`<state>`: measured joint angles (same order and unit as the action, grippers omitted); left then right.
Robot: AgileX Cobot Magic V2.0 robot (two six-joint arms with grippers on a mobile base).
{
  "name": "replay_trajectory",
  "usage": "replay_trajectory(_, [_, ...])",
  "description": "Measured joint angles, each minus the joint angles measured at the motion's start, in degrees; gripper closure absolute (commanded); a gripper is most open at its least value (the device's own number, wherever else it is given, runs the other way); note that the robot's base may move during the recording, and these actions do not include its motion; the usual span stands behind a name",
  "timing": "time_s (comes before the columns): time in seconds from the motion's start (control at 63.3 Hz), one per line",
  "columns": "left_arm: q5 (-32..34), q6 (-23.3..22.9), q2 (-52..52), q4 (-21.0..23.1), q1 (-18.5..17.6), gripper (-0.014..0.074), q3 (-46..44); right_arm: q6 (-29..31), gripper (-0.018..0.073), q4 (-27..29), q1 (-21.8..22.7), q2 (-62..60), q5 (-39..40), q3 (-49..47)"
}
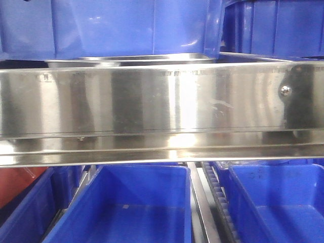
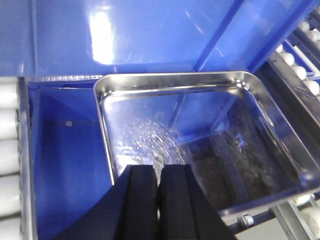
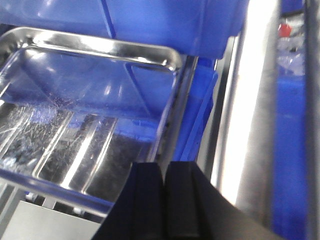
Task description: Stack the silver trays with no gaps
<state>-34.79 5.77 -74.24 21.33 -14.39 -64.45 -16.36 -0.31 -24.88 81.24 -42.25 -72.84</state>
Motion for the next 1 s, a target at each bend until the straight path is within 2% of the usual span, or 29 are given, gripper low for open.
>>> replay_trajectory(0.205, [0.3,0.0,-2.3,0.0,0.0,0.0598,-1.1,-2.3,0.0614,0.3,-0.9,4.9,-0.1,-2.2])
replay_trajectory(0.3, [0.8,0.0,-3.0,0.1,0.0,0.0525,-1.3,-2.4,0.0614,0.3,-0.9,7.5,-0.4,-3.9])
replay_trajectory(0.411, [1.0,0.0,-4.3,0.1,0.0,0.0398,-1.9,-2.5,0.0612,0.3,-0.9,9.8,-1.9,-5.9])
replay_trajectory(0.443, [1.0,0.0,-4.5,0.1,0.0,0.0367,-1.9,-2.5,0.0594,0.3,-0.9,10.1,-2.4,-6.4])
replay_trajectory(0.537, [0.9,0.0,-6.2,0.1,0.0,0.0309,-2.7,-2.5,0.0468,0.3,-0.9,11.5,-3.2,-8.1])
replay_trajectory(0.601, [0.7,0.0,-7.4,0.1,0.0,0.0295,-3.3,-2.5,0.0359,0.3,-0.9,12.3,-3.6,-9.4])
replay_trajectory(0.664, [0.4,0.0,-8.5,0.1,0.0,0.0297,-3.8,-2.5,0.0303,0.3,-0.9,13.0,-4.6,-10.4])
replay_trajectory(0.996, [-0.8,0.0,-12.7,-0.5,0.0,0.0298,-7.3,-2.6,0.0324,-0.1,-0.9,16.8,-9.6,-14.2])
